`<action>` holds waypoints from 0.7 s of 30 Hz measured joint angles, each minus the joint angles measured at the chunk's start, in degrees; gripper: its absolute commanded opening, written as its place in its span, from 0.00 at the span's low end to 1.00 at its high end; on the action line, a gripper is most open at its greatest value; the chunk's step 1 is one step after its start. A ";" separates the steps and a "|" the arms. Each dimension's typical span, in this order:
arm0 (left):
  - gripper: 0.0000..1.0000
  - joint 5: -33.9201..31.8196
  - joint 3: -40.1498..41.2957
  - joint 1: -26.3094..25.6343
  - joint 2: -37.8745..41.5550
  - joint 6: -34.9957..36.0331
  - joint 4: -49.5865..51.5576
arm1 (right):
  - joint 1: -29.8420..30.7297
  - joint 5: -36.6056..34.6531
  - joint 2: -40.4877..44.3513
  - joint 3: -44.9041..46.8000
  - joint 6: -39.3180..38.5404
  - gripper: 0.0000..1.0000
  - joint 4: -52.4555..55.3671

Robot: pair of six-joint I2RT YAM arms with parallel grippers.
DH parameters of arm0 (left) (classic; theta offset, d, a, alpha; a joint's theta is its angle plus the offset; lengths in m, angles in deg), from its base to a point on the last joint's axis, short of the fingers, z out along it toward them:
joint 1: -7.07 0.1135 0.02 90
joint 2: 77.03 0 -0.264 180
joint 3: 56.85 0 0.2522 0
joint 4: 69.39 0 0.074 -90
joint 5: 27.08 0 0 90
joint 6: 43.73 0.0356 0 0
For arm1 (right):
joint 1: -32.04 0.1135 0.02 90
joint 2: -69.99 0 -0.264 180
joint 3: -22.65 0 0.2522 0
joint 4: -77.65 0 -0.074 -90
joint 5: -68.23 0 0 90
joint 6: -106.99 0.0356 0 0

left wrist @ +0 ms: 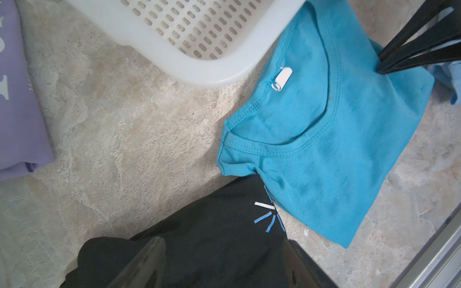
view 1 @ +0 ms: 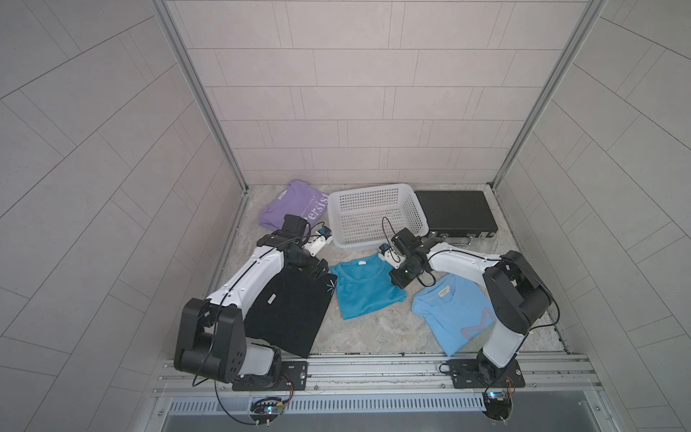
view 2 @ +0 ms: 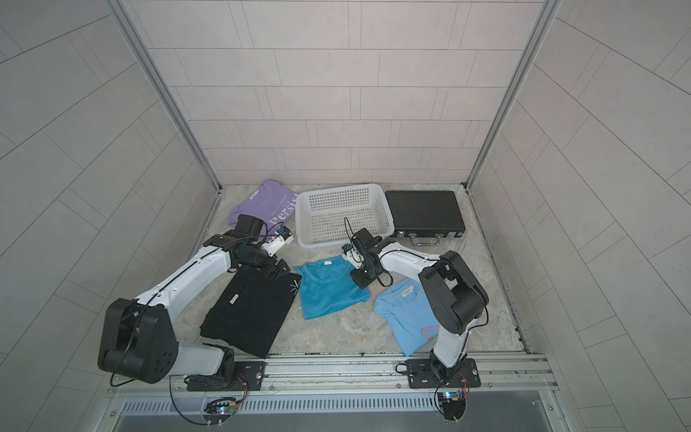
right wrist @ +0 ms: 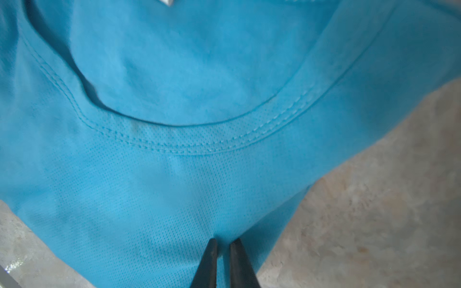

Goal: Put the folded t-shirts into the basket
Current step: Pick up the T-shirt from the center of the board.

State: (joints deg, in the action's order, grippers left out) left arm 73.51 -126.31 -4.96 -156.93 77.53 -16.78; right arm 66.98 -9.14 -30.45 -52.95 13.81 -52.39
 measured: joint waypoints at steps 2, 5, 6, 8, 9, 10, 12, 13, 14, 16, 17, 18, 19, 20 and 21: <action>0.76 -0.52 0.66 -0.13 0.00 0.63 -0.07 | 0.11 0.15 -0.20 0.00 -2.16 0.10 1.16; 0.77 -1.07 1.46 -0.26 0.11 1.38 -0.09 | 0.28 0.46 -0.20 -0.11 -4.96 0.08 2.93; 0.77 -1.22 1.73 -0.26 0.28 1.68 -0.11 | 0.42 0.48 -0.20 -0.15 -5.86 0.07 3.52; 0.77 -1.29 2.21 -0.31 0.68 2.03 -0.11 | 0.87 0.46 -0.20 -0.22 -7.69 0.07 4.83; 0.77 -1.27 2.51 -0.37 0.92 2.23 -0.24 | 1.18 0.42 -0.20 -0.22 -8.57 0.07 5.55; 0.77 -1.14 2.84 -0.44 1.11 2.43 -0.26 | 1.51 0.44 -0.20 -0.20 -9.55 0.07 6.36; 0.77 -0.72 3.63 -0.83 1.40 2.71 -0.33 | 1.86 0.44 0.20 0.22 -10.99 0.08 7.41; 0.77 -0.39 4.11 -1.09 1.51 2.78 -0.50 | 1.97 0.42 0.83 0.74 -11.67 0.08 7.82; 0.77 0.15 4.76 -1.51 1.62 2.78 -0.79 | 2.01 0.37 1.62 1.42 -12.22 0.09 8.22; 0.77 1.20 6.03 -2.27 1.70 2.78 -1.44 | 1.75 0.35 3.65 2.95 -13.16 0.09 8.90; 0.77 1.84 6.67 -2.73 1.70 2.75 -1.88 | 1.42 0.31 4.63 3.61 -13.53 0.10 9.20; 0.78 2.21 7.23 -3.28 1.70 2.73 -2.40 | 0.90 0.33 5.35 3.96 -13.90 0.10 9.44; 0.78 2.49 7.56 -3.82 1.68 2.64 -2.75 | 0.20 0.35 5.66 4.00 -14.21 0.12 9.66; 0.78 2.67 7.65 -4.42 1.53 2.56 -3.15 | -0.81 0.46 5.75 3.96 -14.40 0.18 9.53; 0.78 2.82 7.65 -4.98 1.29 2.36 -3.80 | -1.86 0.63 5.75 3.87 -14.56 0.24 9.46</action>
State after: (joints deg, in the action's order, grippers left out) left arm 76.33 -118.66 -9.94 -155.64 79.90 -20.58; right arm 65.12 -8.51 -24.70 -49.08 -0.74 -42.92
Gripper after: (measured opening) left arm 0.776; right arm 0.144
